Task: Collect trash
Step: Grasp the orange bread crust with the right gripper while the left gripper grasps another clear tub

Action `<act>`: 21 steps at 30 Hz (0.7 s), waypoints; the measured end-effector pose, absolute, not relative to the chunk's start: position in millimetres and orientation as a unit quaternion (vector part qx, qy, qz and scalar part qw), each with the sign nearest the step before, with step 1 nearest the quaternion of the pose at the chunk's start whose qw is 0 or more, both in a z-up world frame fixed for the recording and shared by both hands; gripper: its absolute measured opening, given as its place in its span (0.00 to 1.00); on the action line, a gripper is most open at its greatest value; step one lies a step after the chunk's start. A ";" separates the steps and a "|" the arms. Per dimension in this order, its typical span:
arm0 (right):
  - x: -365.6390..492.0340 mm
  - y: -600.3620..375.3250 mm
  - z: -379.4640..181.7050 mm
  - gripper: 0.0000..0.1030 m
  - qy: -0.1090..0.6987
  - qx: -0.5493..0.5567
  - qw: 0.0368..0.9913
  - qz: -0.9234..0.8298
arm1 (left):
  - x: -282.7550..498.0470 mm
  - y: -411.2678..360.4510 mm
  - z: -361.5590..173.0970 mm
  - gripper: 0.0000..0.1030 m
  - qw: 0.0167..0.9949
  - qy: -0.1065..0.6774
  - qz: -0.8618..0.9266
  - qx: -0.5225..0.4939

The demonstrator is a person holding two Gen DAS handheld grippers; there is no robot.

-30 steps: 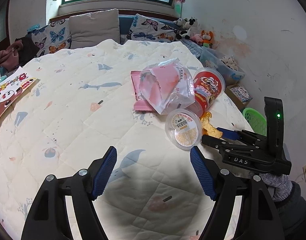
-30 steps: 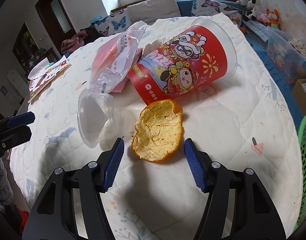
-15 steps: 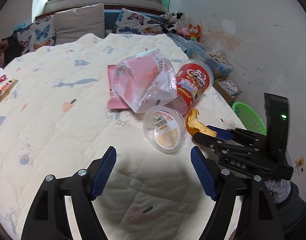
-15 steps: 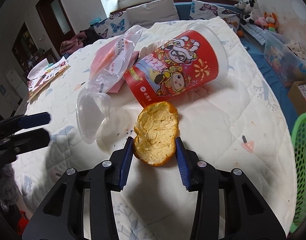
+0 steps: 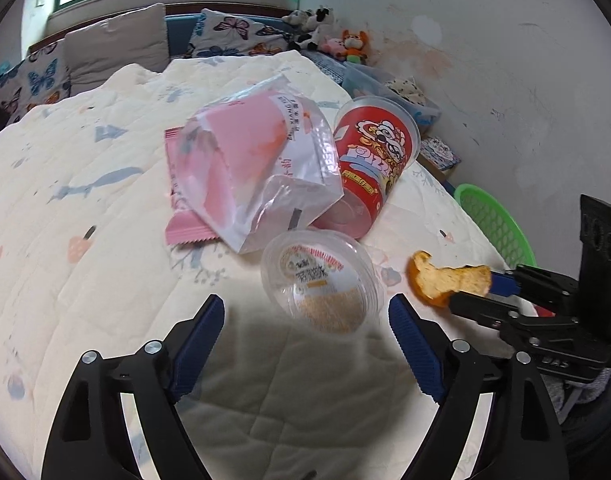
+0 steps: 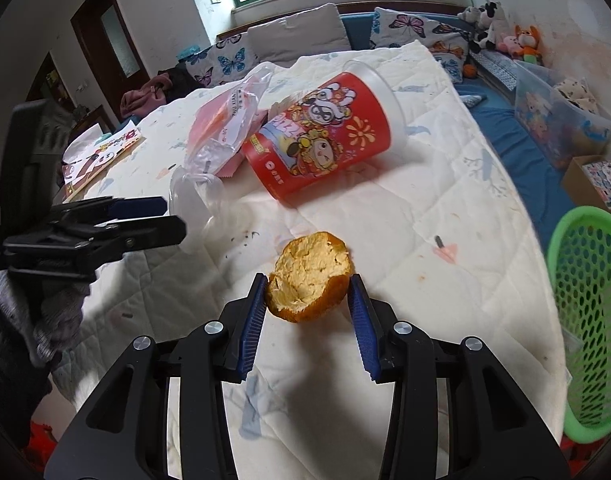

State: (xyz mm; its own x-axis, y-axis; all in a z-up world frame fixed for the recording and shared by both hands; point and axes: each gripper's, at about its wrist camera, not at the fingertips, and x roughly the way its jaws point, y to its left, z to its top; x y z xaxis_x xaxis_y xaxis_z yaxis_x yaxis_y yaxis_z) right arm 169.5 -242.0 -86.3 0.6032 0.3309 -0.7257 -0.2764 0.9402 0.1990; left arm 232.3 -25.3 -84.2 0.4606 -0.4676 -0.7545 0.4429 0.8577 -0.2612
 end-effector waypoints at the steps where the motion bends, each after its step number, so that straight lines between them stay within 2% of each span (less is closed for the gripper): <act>1: 168.1 -243.2 -85.5 0.41 0.412 0.035 0.895 0.169 | 234.3 -26.9 -85.2 0.79 0.854 0.444 -0.272 -0.012; 16: 154.8 -253.5 -75.7 0.41 0.404 0.039 0.900 0.156 | 248.3 -33.4 -97.0 0.79 0.839 0.443 -0.316 -0.019; 21: 151.5 -254.4 -75.2 0.41 0.403 0.041 0.901 0.156 | 250.4 -35.5 -101.0 0.68 0.837 0.446 -0.317 -0.018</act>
State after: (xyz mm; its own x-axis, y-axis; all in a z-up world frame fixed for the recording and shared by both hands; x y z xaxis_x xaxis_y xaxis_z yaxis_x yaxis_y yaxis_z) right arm 151.5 -254.4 -75.2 0.6261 0.3142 -0.7137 -0.2476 0.9480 0.2002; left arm 250.4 -35.5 -101.0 0.4007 -0.5461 -0.7357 0.5148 0.7984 -0.3123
